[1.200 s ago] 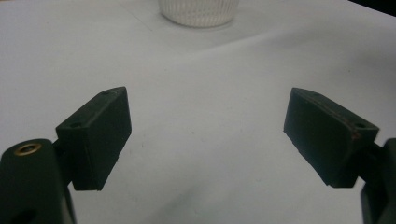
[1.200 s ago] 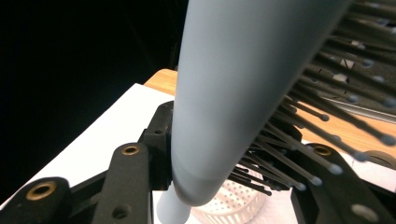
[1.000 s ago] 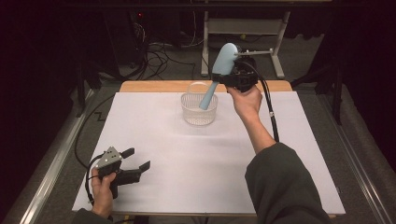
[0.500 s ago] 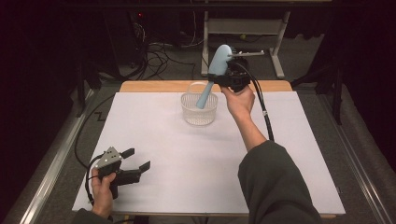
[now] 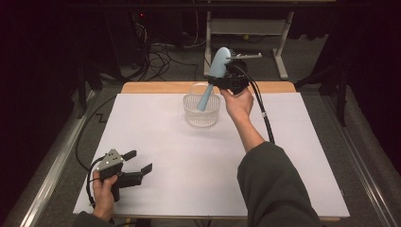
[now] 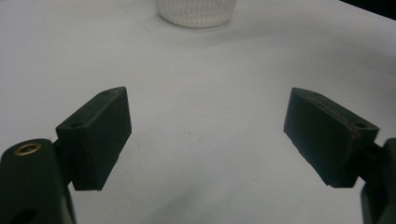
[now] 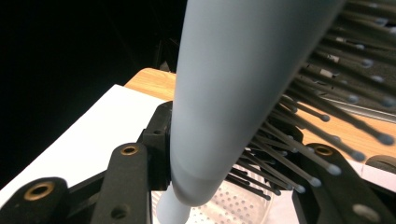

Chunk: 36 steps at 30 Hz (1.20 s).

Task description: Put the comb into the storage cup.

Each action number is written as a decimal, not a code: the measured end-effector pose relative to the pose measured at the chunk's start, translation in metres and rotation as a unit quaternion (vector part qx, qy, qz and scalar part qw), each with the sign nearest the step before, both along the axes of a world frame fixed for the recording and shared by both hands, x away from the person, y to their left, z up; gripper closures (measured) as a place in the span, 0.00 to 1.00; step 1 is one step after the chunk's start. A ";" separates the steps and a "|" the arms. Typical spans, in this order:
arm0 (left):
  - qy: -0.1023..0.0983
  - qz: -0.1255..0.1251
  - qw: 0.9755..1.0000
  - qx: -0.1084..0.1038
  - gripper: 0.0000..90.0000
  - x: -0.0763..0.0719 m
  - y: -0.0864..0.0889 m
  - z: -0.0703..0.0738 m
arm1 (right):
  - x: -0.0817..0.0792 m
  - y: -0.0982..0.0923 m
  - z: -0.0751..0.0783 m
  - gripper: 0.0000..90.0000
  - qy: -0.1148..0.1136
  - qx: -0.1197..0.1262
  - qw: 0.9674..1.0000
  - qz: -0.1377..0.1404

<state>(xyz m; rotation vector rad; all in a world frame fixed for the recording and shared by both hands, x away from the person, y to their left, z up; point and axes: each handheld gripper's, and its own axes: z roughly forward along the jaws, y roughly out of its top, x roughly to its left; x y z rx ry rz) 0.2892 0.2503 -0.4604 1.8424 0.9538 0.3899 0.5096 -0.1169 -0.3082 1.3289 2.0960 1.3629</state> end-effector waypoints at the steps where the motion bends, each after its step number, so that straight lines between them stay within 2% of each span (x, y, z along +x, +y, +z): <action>1: 0.000 -0.001 1.000 0.000 0.18 0.000 0.000 0.000 | 0.001 0.001 -0.001 0.61 0.001 -0.001 1.000 0.000; 10: 0.002 -0.002 1.000 -0.001 0.18 0.000 0.000 0.000 | 0.006 0.007 -0.010 0.60 0.005 -0.009 1.000 -0.004; 26: 0.003 -0.003 1.000 -0.002 0.18 0.000 0.000 0.000 | 0.008 0.022 -0.028 0.60 0.011 -0.039 0.999 -0.010; 36: 0.002 -0.003 1.000 -0.002 0.18 0.000 0.000 0.000 | 0.011 0.023 -0.037 0.60 0.013 -0.042 0.999 -0.018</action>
